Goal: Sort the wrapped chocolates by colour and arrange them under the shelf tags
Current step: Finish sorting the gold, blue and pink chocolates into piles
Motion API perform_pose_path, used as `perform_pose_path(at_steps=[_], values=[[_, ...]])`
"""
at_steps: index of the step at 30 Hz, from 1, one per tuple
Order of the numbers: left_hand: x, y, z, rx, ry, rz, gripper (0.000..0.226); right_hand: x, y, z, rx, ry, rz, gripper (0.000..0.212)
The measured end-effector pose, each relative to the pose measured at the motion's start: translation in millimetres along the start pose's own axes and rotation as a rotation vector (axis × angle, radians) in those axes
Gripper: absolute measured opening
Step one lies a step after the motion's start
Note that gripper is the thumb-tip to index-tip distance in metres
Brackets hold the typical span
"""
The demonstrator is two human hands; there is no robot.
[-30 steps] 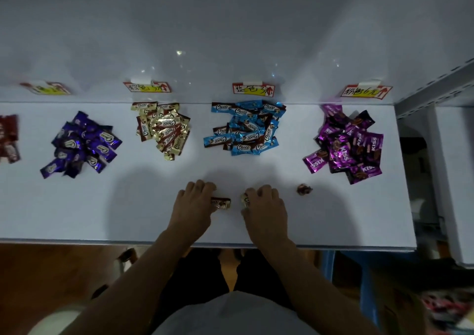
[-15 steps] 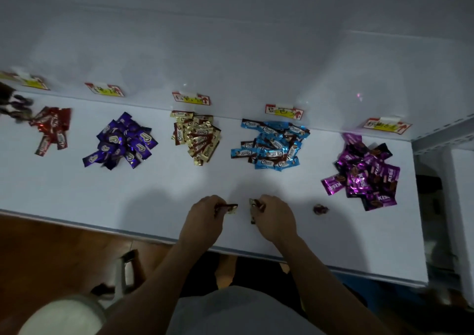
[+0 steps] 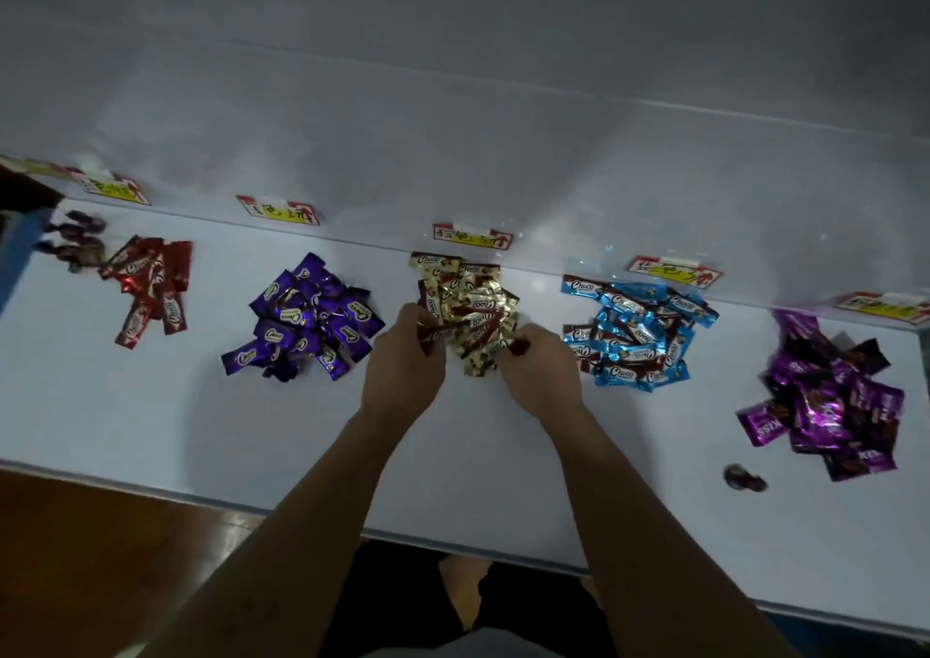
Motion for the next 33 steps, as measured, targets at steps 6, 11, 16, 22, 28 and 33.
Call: perform_pose_path(at_steps=[6,11,16,22,28,33], values=[[-13,-28,13,-0.087,-0.044,0.009,0.032,-7,-24,19,0.052,-0.023,0.072,0.015],[9,-19,15,-0.033,-0.463,0.367,0.047,-1,-10,14,0.147,0.11,-0.02,0.058],[47,2,23,-0.024,-0.473,0.646,0.038,20,29,-25,0.236,0.209,0.005,0.063],[106,55,68,-0.2,-0.444,0.827,0.032,95,90,-87,0.372,0.194,0.149,0.05],[147,106,128,-0.378,-0.449,0.924,0.03,184,127,-127,0.393,0.111,0.336,0.045],[161,124,176,-0.481,-0.601,0.885,0.028,216,115,-126,0.33,0.085,0.283,0.049]])
Point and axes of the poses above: each hand's wrist, its own y-axis away from the middle knuckle, its own z-axis out of the palm, x = y × z, the point moved 4 cm from there along -y, towards the middle knuckle, and after that the axes turned 6 degrees about -y, right-handed, at the moved point
